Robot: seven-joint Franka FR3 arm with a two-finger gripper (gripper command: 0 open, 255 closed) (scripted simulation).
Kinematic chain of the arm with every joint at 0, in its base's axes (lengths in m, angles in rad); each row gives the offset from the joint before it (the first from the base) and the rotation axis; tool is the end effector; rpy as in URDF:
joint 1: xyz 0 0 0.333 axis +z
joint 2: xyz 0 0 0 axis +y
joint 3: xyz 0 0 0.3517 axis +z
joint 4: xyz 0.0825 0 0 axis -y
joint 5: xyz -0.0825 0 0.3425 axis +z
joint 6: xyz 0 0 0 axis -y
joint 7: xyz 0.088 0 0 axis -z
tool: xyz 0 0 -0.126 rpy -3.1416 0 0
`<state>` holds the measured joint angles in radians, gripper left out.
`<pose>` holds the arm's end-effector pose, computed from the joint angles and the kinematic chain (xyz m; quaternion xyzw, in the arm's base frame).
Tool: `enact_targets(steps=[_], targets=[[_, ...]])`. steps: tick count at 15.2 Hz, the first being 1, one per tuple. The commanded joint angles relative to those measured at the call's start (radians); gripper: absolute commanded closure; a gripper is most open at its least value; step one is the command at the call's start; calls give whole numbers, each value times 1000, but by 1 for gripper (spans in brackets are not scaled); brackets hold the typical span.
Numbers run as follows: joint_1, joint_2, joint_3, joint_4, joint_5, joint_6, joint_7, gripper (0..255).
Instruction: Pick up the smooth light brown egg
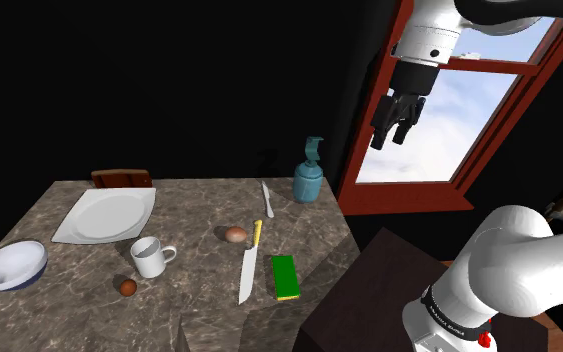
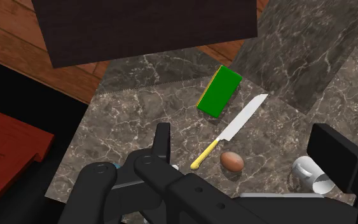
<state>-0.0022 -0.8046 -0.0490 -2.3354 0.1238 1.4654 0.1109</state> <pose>0.2225 -0.0009 0.6023 -0.9940 0.0682 0.0358 0.0780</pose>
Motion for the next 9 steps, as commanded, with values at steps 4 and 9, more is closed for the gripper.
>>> enact_targets(steps=[4, 9], targets=[[12, 45, 22, -56, 4, 110, -10, 0], [34, 150, 58, -121, 9, 297, -24, 0]])
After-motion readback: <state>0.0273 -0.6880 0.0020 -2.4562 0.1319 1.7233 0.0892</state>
